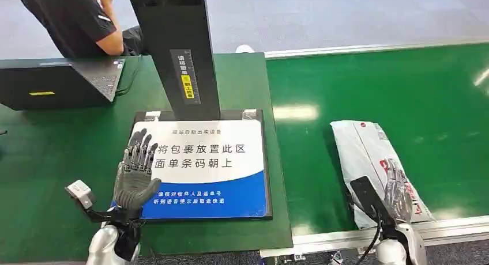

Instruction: Moved the parcel from conveyor to table for the left to box.

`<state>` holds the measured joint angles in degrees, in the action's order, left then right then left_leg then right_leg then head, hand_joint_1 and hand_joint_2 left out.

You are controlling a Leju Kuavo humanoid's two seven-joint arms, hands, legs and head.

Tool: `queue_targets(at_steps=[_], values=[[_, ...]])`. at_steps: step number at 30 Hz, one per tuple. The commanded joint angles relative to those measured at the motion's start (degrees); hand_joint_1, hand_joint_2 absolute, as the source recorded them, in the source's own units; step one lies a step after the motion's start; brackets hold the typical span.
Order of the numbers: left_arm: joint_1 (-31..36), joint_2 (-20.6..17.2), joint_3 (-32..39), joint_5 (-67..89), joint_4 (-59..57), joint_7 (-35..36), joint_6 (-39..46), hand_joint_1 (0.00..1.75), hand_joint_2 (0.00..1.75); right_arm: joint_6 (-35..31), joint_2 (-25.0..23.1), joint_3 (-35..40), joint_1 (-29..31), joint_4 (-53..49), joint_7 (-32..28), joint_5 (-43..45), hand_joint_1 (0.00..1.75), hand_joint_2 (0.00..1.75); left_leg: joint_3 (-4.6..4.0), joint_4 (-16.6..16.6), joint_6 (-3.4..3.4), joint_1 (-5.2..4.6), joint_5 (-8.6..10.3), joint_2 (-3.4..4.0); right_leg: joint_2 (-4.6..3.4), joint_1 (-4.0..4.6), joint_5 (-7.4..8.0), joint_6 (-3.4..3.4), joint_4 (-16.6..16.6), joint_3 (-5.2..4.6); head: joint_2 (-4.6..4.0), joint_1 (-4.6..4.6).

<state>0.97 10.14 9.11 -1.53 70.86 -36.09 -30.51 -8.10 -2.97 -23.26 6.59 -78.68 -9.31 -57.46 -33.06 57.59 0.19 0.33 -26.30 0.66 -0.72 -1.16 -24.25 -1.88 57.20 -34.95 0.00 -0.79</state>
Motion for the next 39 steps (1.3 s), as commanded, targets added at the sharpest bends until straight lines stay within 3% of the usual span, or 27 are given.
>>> queue_targets(at_steps=[1, 7, 16, 17, 18, 39], values=[[4.63, -2.27, -1.92, -0.36, -5.3, 0.89, -0.69, 0.0, 1.75, 6.85, 2.29, -3.8, 3.67, 17.98, 8.39, -2.52, 0.0, 1.75, 0.18, -0.15, -0.05, 0.04, 0.08, -0.22, 0.24, 0.06, 0.03, 0.14, -0.13, 0.22, 0.0, 0.02], [6.22, -2.2, -4.03, -0.08, -8.74, 0.26, 0.15, 0.0, 1.75, 10.22, 4.25, -4.12, 4.84, 28.4, 12.1, -3.87, 0.0, 1.75, 0.24, -0.14, -0.02, 0.07, 0.05, -0.22, 0.22, 0.09, 0.02, 0.09, -0.19, 0.3, 0.0, 0.02], [5.98, -2.23, -4.25, -0.25, -8.28, 0.44, 0.09, 0.0, 1.75, 10.19, 3.84, -4.41, 3.96, 26.48, 12.73, -3.83, 0.0, 1.75, 0.87, -0.15, 0.24, 0.18, 0.05, -0.31, 0.34, 0.16, 0.0, -0.08, -0.69, 1.15, 0.0, 0.0], [5.96, -2.18, -4.27, -0.25, -8.23, 0.44, 0.16, 0.0, 1.75, 10.18, 3.86, -4.47, 3.81, 26.34, 12.75, -3.84, 0.49, 1.75, 0.91, -0.09, 0.27, 0.2, -0.01, -0.3, 0.34, 0.16, -0.14, 0.01, -0.66, 1.22, 0.0, 0.02], [5.96, -2.17, -4.29, -0.27, -8.2, 0.48, 0.2, 0.0, 1.75, 10.14, 3.78, -4.45, 3.71, 26.11, 12.81, -3.9, 1.75, 1.75, 0.85, -0.14, 0.28, 0.18, 0.06, -0.34, 0.37, 0.14, -0.15, 0.16, -0.73, 1.19, 0.0, 0.02], [6.03, -2.07, -4.6, -0.86, -7.61, 1.41, 0.53, 0.0, 1.75, 8.36, 2.24, -5.06, 2.58, 21.38, 11.81, -2.92, 1.75, 1.75, 1.3, -0.09, 0.71, 0.22, -0.12, -0.32, 0.32, 0.21, 0.09, -0.47, -1.18, 1.93, 0.0, 0.02]])
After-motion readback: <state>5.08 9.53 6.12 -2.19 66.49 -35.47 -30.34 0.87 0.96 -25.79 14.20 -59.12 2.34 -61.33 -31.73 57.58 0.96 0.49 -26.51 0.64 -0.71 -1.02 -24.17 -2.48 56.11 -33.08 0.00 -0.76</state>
